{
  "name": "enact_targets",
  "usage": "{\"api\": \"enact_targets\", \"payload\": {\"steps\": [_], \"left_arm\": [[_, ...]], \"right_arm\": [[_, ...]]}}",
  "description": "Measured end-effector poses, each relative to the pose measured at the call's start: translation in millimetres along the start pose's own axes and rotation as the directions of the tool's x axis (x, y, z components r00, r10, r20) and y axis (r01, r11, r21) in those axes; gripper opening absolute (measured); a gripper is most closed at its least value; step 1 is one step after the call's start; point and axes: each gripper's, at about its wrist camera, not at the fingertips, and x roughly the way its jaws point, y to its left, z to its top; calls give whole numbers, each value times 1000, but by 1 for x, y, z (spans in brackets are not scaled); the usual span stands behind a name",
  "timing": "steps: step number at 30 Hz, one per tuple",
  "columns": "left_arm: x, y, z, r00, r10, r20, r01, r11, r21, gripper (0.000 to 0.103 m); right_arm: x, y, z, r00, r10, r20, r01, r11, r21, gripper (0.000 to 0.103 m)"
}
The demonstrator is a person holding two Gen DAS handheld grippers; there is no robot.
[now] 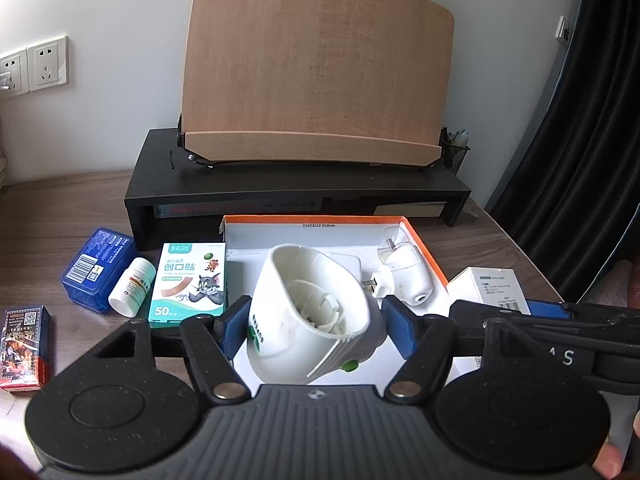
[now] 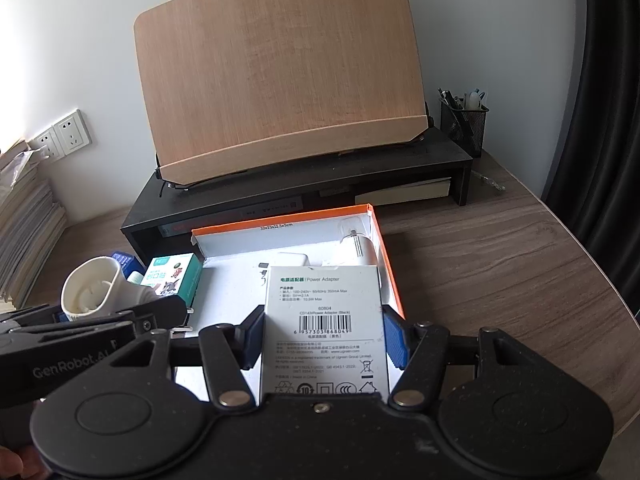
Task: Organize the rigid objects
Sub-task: 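Hold both items above the orange-rimmed box, lowering them toward its floor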
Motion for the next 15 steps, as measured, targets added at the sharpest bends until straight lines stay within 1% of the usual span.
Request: {"api": "enact_targets", "payload": {"steps": [15], "left_arm": [[6, -1, -1, 1000, -3, -11, 3, 1000, -2, 71]], "right_arm": [[6, -2, -1, 1000, 1, -11, -1, 1000, 6, 71]]}}
